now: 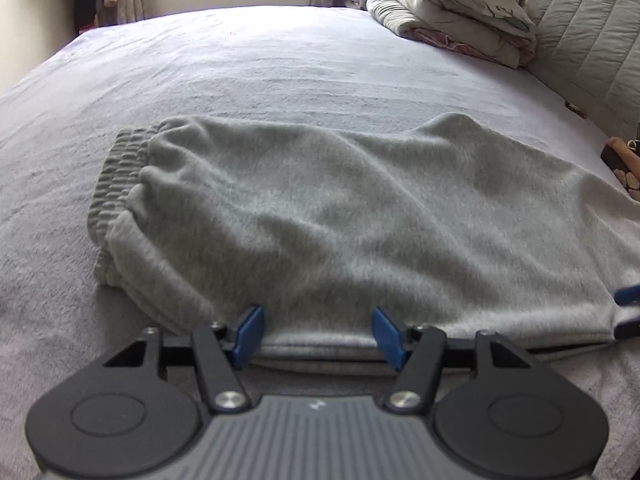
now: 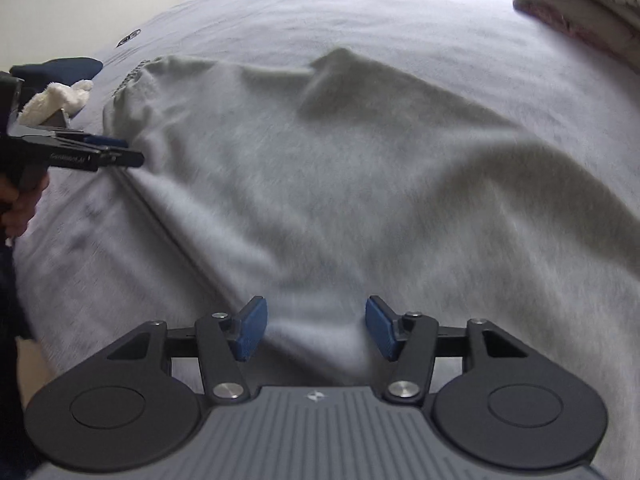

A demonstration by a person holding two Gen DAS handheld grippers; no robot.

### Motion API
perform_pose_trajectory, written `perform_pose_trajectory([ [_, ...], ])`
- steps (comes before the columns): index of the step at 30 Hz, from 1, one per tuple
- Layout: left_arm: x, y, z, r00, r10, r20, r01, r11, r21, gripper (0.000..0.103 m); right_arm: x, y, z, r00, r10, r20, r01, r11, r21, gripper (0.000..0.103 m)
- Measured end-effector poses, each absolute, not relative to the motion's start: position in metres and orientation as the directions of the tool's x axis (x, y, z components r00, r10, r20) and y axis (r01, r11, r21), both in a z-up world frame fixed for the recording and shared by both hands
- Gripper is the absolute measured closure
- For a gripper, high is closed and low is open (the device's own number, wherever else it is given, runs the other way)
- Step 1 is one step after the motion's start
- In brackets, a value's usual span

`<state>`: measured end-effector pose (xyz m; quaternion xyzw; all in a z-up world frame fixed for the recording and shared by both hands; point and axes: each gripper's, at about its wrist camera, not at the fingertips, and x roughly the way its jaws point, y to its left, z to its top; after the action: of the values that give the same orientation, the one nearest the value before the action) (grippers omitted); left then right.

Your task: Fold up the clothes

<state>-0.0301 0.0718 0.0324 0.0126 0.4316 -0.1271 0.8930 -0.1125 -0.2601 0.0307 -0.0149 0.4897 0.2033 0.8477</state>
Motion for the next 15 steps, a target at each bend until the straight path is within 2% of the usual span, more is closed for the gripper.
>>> perform_pose_trajectory([
  [5,-0.032,0.073,0.033,0.595,-0.199,-0.779,0.229,0.971,-0.073,0.041,-0.125,-0.281,0.034,0.445,0.252,-0.86,-0.347,0.933,0.094,0.045],
  [8,-0.034,0.069,0.035,0.604,-0.196,-0.773,0.233,0.97,-0.064,0.043,-0.125,-0.292,0.041,0.48,0.279,-0.832,-0.307,0.942,0.139,0.045],
  [12,-0.037,0.068,0.043,0.61,-0.26,-0.748,0.263,0.958,-0.119,0.041,-0.127,-0.289,0.056,0.549,0.402,-0.733,-0.331,0.909,0.251,0.045],
  [15,-0.036,0.065,0.038,0.592,-0.261,-0.762,0.266,0.956,-0.12,0.04,-0.124,-0.269,0.052,0.552,0.385,-0.74,-0.363,0.909,0.203,0.044],
])
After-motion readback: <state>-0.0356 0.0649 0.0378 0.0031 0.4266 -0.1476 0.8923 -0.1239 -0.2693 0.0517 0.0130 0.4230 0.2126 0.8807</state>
